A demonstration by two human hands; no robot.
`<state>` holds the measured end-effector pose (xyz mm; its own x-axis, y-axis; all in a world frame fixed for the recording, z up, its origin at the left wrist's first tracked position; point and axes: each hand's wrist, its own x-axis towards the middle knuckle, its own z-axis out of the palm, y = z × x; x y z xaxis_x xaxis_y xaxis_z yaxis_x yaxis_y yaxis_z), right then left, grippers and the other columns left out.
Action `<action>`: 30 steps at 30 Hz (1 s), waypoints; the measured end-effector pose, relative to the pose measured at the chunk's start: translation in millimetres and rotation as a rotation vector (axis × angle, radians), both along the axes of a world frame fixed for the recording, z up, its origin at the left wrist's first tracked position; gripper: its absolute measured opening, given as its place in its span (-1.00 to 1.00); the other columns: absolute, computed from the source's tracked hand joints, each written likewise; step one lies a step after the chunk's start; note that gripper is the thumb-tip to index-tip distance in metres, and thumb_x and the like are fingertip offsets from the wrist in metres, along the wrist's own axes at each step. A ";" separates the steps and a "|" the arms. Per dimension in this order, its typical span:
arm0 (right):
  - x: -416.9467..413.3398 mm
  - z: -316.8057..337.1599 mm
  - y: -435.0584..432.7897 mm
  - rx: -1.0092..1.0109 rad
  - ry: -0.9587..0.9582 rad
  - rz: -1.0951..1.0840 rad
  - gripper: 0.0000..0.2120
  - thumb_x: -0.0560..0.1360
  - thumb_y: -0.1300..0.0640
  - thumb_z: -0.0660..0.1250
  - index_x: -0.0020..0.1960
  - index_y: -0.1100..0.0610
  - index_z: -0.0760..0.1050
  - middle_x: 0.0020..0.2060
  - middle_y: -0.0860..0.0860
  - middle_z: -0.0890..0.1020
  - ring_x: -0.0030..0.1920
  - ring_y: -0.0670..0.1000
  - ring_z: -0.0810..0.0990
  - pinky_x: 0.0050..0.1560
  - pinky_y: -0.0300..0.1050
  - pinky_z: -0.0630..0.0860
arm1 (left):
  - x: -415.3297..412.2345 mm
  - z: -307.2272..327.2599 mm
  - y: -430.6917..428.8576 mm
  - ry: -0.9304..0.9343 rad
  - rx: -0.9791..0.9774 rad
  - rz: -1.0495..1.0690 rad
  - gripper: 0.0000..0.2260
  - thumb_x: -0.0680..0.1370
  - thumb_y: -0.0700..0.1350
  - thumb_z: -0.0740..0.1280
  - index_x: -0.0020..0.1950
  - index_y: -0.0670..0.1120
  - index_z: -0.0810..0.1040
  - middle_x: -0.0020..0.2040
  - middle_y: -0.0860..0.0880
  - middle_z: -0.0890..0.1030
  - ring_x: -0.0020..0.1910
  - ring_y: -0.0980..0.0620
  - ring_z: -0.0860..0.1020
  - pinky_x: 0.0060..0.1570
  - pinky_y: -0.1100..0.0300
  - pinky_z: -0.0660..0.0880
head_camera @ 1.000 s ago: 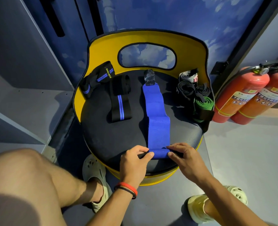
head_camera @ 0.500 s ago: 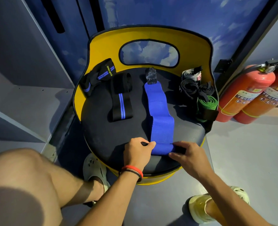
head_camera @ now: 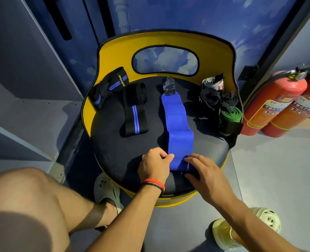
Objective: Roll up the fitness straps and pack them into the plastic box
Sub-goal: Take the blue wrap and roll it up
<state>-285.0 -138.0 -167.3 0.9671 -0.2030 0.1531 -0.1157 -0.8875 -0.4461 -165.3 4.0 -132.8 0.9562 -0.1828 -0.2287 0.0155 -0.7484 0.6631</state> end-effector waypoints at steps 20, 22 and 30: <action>-2.7 15.0 -18.2 0.251 0.090 0.014 -0.71 0.55 -0.10 0.42 0.24 -0.06 0.61 0.04 -0.17 0.62 0.00 -0.17 0.55 -0.04 -0.36 0.46 | -37.1 3.2 25.7 -0.137 -0.083 -0.156 -0.79 0.63 0.07 0.30 0.12 0.03 0.68 -0.02 0.05 0.64 -0.02 0.07 0.58 -0.18 0.39 0.43; -5.8 20.3 -16.1 0.398 0.089 -0.050 -0.81 0.51 -0.14 0.45 0.09 -0.13 0.59 -0.07 -0.19 0.64 -0.06 -0.18 0.58 -0.15 -0.39 0.45 | -39.8 -0.7 31.1 -0.084 -0.075 -0.224 -0.66 0.54 0.14 0.40 0.24 0.02 0.63 0.05 0.04 0.58 0.00 0.05 0.60 -0.09 0.24 0.55; 0.5 13.7 -6.7 0.548 0.052 -0.257 -0.83 0.47 -0.09 0.49 0.02 -0.06 0.65 -0.07 -0.12 0.58 -0.06 -0.12 0.58 -0.13 -0.44 0.46 | -27.8 -1.9 34.8 -0.018 -0.154 -0.227 -0.79 0.53 0.07 0.47 -0.03 -0.06 0.70 -0.19 0.05 0.62 -0.22 0.11 0.57 -0.30 0.39 0.43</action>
